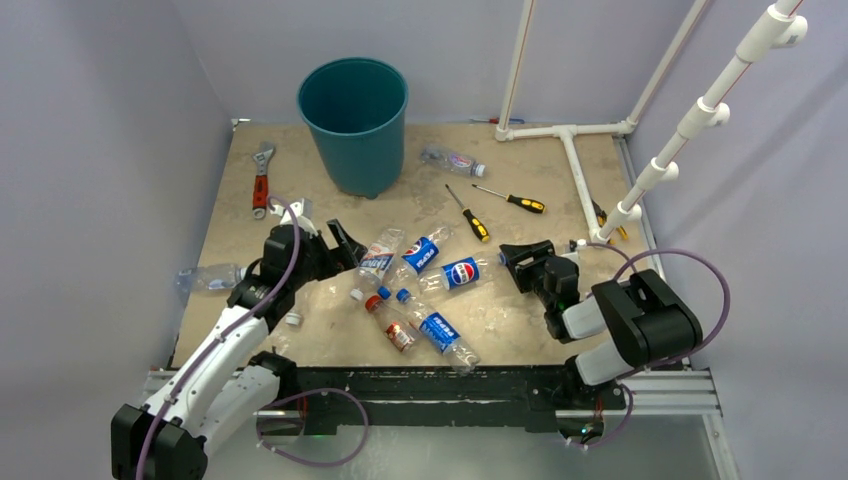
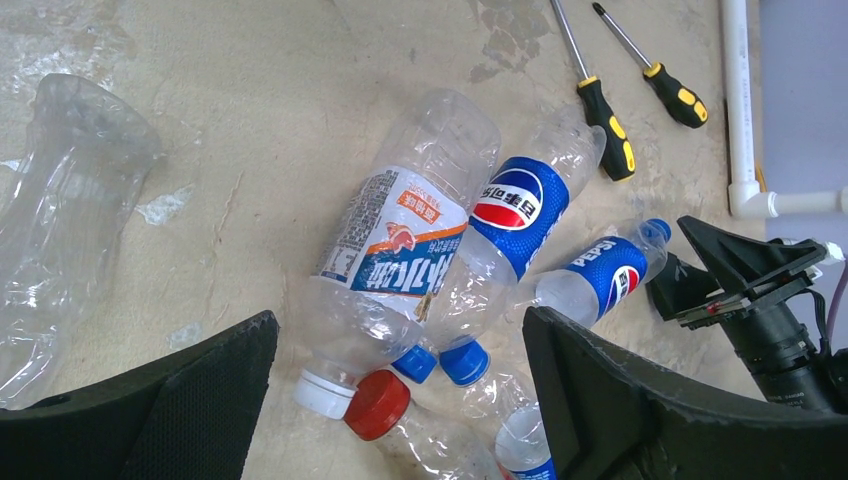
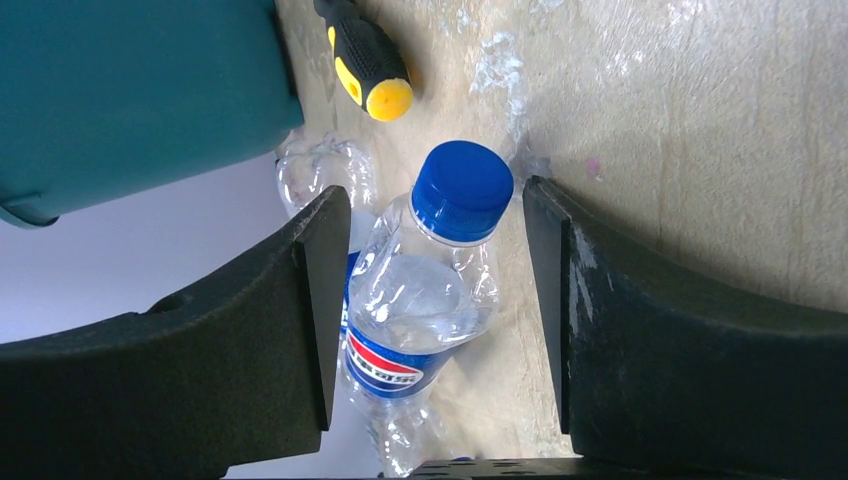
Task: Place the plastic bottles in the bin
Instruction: Pick up the plastic bottle at the center of the board.
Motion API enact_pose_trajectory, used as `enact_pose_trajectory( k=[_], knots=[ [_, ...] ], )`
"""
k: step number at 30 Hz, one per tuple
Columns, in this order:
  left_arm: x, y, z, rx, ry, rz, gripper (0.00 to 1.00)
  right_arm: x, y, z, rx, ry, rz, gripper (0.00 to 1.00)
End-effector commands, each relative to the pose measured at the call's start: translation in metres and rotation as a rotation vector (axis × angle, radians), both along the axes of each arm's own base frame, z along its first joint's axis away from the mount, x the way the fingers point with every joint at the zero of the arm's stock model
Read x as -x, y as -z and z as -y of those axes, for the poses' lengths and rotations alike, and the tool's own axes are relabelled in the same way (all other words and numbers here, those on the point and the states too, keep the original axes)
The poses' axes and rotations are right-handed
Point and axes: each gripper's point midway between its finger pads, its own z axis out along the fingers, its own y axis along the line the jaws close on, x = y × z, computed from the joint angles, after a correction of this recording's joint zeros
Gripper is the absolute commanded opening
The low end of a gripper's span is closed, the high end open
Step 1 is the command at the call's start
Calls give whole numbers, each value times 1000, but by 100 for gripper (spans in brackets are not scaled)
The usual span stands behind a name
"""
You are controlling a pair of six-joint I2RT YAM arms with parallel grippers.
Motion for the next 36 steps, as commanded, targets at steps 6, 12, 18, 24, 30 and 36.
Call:
enact_pose_trajectory(
  k=[6, 12, 18, 24, 30, 36],
  knots=[
    [-4, -4, 3, 21, -4, 19, 92, 4, 12, 1, 10, -7, -20, 64],
    [-3, -3, 3, 19, -4, 12, 91, -5, 11, -1, -18, 9, -9, 61],
    [-3, -3, 2, 15, -3, 10, 91, -7, 13, -3, -33, 6, -2, 51],
    [-3, -4, 2, 15, -2, 10, 91, 1, 6, -6, -33, -29, 20, 35],
    [-3, -10, 2, 21, -3, 21, 91, 9, -11, -8, -25, -62, 72, 26],
    [-5, -14, 4, 36, -5, 31, 91, 19, -35, 0, -1, -47, 135, 25]
  ],
)
